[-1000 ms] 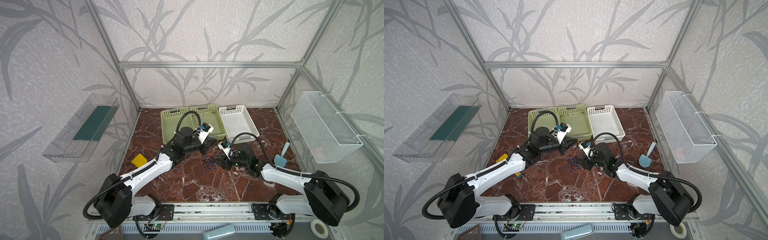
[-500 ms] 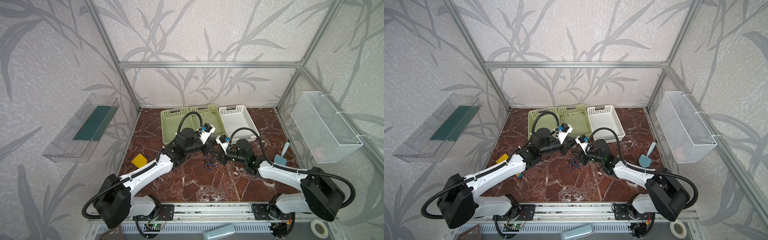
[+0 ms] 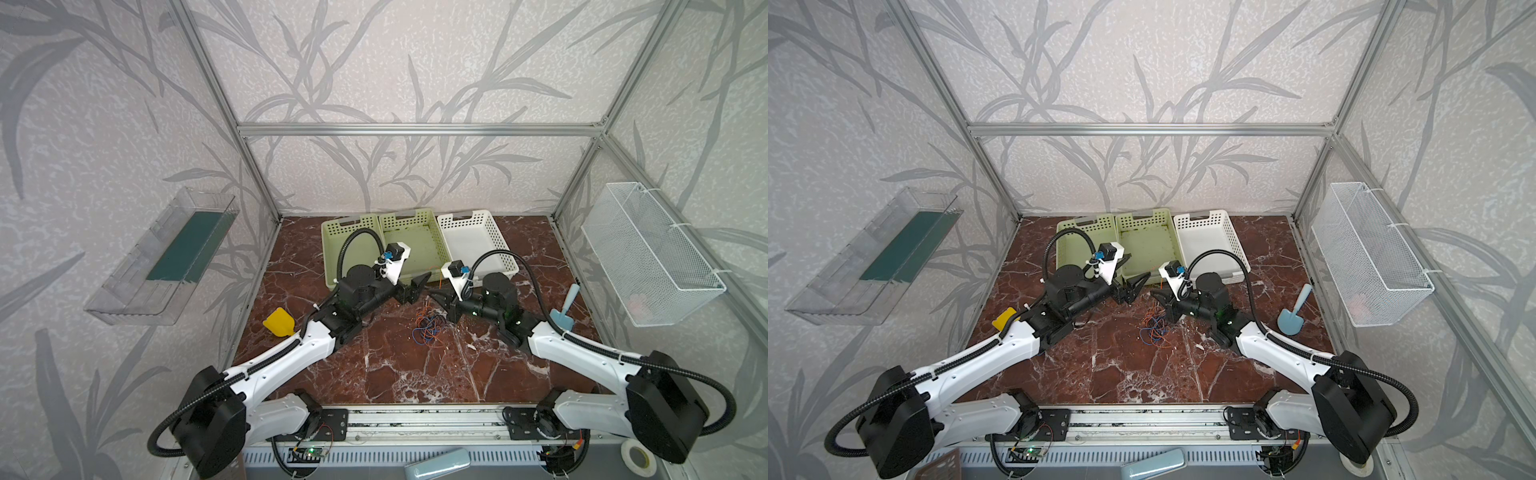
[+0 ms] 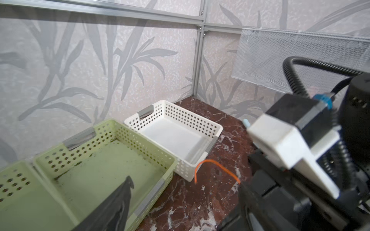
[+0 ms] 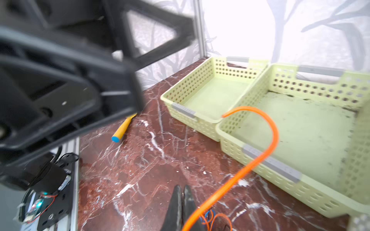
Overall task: Untangle and sort cables by color
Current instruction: Untie the cable from multiple cables.
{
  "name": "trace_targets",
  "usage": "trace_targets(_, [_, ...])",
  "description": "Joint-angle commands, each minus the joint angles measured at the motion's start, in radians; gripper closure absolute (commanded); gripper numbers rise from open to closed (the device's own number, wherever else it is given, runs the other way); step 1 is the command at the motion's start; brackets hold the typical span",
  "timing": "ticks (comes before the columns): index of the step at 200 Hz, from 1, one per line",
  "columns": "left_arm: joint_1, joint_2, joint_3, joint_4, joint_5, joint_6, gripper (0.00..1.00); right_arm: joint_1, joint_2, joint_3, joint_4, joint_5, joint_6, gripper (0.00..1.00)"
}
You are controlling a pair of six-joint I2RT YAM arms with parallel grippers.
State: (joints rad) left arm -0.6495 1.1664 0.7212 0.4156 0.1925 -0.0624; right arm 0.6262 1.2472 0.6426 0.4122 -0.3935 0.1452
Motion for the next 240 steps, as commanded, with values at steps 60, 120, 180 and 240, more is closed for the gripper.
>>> trace_targets(60, [0.026, 0.139, -0.149, 0.101, 0.046, -0.018, 0.31, -0.064, -0.011, 0.106, -0.04, -0.043, 0.062, 1.0])
trace_targets(120, [0.006, 0.344, -0.138, 0.277, 0.252, -0.142, 0.43, -0.066, -0.007, 0.138, -0.07, -0.046, 0.068, 1.0])
trace_targets(180, [-0.032, 0.433, -0.131, 0.303, 0.29, -0.154, 0.5, -0.068, -0.005, 0.149, -0.074, -0.046, 0.091, 1.0])
trace_targets(240, [-0.041, 0.579, -0.112, 0.45, 0.212, -0.17, 0.59, -0.068, 0.003, 0.147, -0.064, -0.075, 0.116, 1.0])
